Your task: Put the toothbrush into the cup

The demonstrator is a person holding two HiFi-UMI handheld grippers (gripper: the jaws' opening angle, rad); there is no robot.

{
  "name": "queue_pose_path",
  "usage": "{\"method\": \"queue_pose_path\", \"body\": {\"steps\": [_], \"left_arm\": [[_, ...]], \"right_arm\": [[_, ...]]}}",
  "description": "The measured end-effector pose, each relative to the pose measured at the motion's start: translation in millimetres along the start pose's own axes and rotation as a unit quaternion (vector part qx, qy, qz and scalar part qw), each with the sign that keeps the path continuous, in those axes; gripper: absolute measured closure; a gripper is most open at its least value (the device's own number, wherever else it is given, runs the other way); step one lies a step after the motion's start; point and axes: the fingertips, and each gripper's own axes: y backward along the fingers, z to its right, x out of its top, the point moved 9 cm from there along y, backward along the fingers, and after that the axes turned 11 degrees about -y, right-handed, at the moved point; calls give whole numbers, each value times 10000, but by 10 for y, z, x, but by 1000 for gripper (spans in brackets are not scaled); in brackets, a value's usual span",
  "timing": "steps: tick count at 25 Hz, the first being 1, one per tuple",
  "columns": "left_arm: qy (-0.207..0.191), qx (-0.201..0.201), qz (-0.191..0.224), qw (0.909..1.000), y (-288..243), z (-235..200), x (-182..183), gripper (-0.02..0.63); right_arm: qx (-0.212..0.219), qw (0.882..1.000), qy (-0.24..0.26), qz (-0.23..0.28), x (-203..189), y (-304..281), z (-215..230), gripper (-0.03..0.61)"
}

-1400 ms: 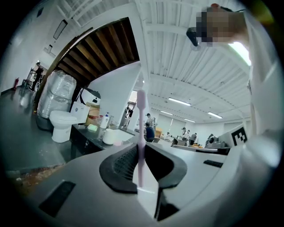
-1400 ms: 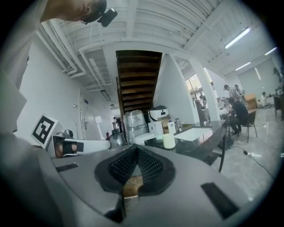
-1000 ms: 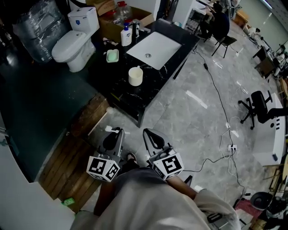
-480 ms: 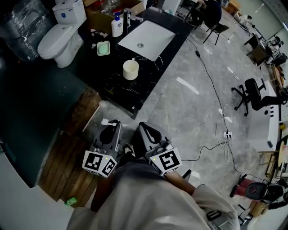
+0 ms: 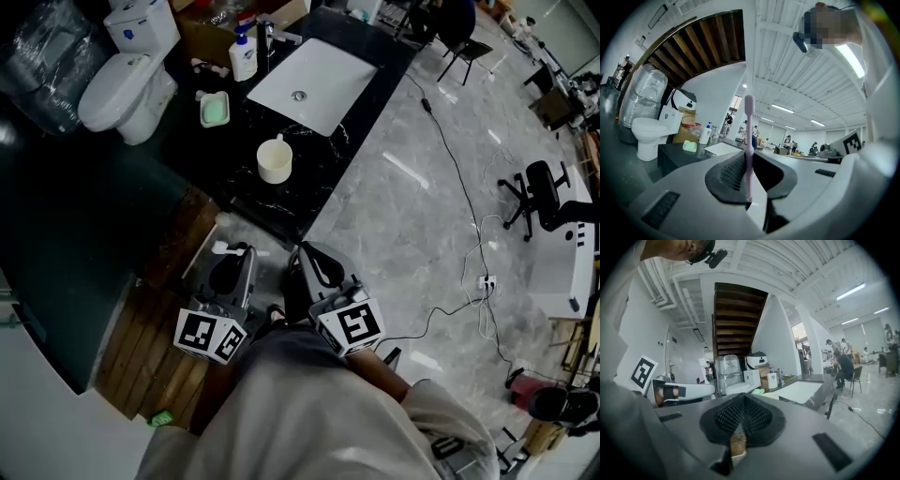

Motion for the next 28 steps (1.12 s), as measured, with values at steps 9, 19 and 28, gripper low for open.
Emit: {"method": "queue_pose_path", "body": {"steps": [9, 19, 28], "left_arm": [[-107, -117, -79, 9998, -964, -179, 151, 557], [-314, 230, 70, 9992, -1729, -214, 296, 557], [-302, 566, 99, 9979, -1762, -231, 298, 557]], "right_arm": [[81, 9999, -121, -18, 291, -505, 713, 572], [534, 9984, -201, -16, 520, -993, 1351, 572], [964, 9950, -250, -61, 536, -1075, 1406, 572]]}}
